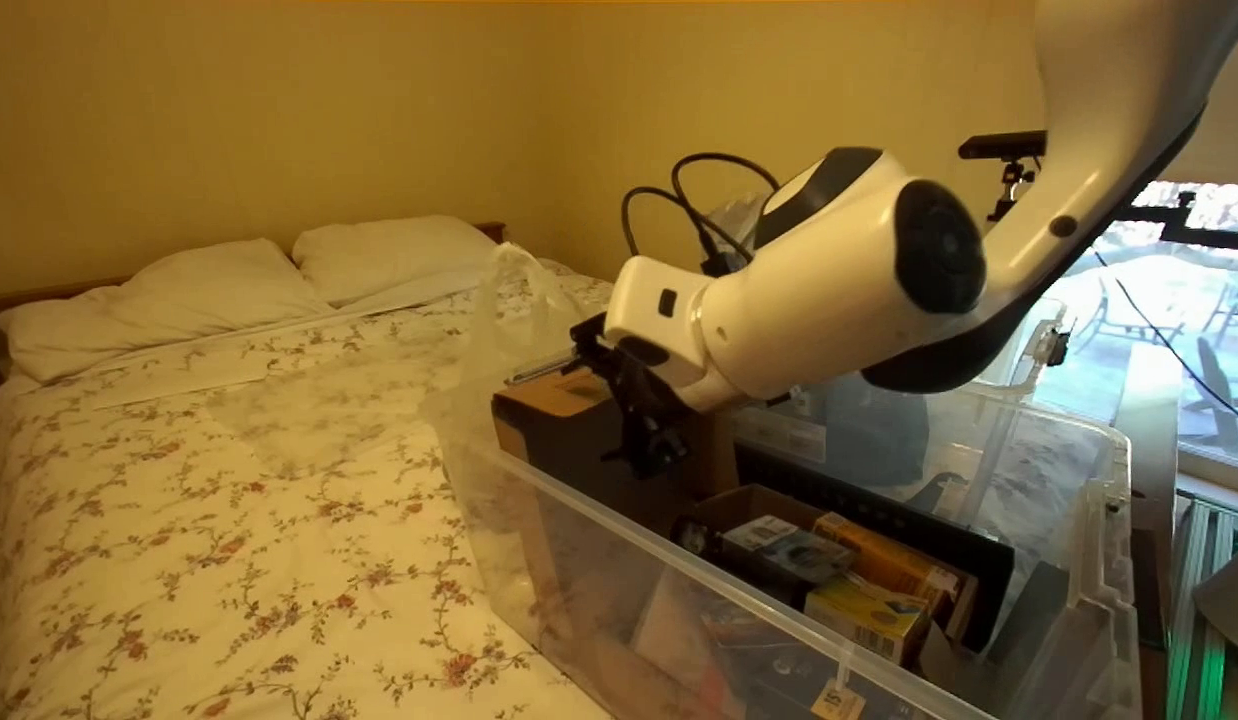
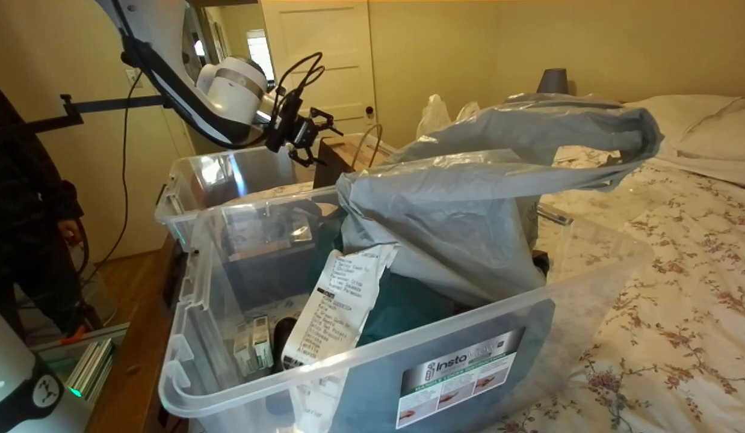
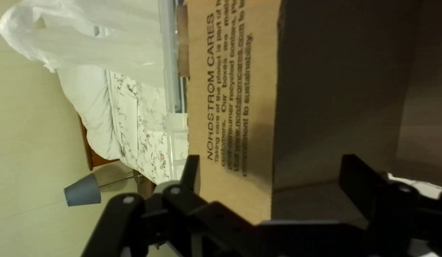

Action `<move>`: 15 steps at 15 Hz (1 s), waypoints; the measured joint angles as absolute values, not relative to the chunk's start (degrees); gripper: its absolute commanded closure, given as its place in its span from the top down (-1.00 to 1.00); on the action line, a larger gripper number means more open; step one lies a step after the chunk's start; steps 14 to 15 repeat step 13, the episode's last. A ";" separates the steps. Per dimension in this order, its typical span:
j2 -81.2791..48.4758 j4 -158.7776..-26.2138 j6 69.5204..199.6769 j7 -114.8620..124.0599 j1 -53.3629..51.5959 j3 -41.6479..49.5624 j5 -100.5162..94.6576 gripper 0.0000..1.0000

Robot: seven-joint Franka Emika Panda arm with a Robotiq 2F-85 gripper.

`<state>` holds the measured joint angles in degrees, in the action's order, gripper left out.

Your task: Open the brown box.

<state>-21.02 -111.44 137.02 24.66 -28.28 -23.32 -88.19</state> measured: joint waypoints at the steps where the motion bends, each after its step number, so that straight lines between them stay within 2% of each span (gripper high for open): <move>1: -18.03 -114.39 138.72 25.12 -27.37 -23.86 -85.82 1.00; 4: -8.82 -123.86 147.57 22.95 -24.51 -24.75 -74.87 1.00; 10: 3.16 -145.01 174.72 6.13 -21.53 -22.92 -51.70 1.00; 15: 3.47 -146.26 175.62 5.23 -21.52 -22.73 -51.02 1.00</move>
